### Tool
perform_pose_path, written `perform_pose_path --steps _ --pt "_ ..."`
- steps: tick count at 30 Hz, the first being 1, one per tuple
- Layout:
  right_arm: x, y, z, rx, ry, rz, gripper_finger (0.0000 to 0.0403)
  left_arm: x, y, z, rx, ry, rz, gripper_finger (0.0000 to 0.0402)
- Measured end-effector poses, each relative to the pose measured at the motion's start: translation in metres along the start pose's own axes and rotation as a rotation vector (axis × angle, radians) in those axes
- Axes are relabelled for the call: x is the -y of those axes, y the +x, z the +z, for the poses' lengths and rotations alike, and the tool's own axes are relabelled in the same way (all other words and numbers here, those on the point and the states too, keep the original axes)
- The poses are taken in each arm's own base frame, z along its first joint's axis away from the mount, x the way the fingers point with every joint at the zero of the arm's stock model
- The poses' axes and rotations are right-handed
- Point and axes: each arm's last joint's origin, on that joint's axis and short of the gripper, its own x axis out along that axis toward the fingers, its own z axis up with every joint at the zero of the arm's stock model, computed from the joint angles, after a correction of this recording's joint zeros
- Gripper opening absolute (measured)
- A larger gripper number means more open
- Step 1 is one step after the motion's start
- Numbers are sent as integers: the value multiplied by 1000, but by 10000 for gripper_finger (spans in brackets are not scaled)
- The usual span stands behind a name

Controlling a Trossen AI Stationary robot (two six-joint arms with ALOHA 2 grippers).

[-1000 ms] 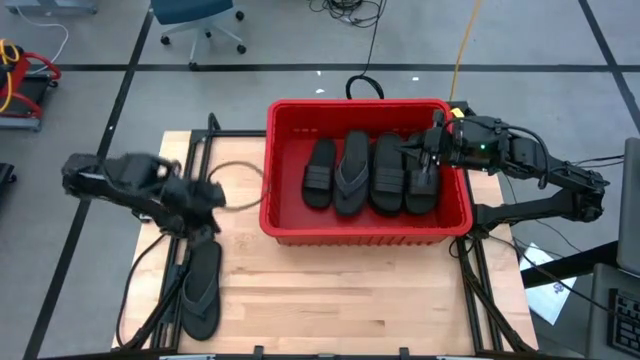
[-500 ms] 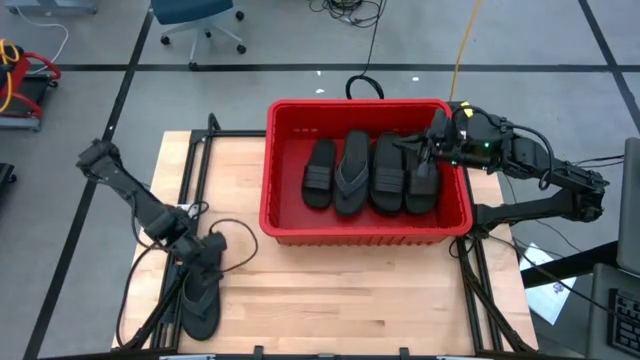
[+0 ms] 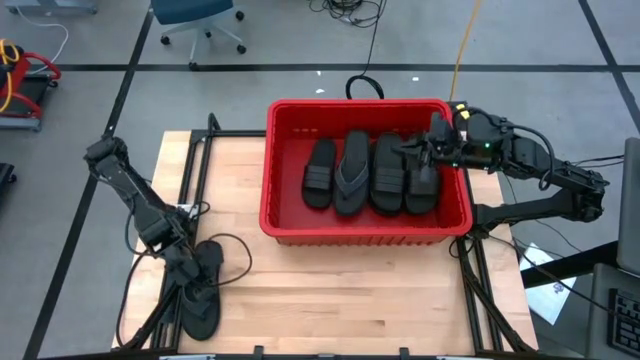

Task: Pick and place slides into bin
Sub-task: Put the black flip flop on top of the other black slide into the red bin

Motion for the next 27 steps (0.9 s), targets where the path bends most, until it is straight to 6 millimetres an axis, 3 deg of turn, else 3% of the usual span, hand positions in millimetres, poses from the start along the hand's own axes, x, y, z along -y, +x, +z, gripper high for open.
perform_pose_path --steps 6,19,27 --pt "-1 0 0 -6 -19 23 0 4 -5 3 -50 -96 -40 314" --pt "0 0 -3 -31 -73 22 0 -2 -9 2 -89 -196 48 240" --pt "0 0 -6 -61 -73 20 0 -14 -4 3 -58 -159 193 224"
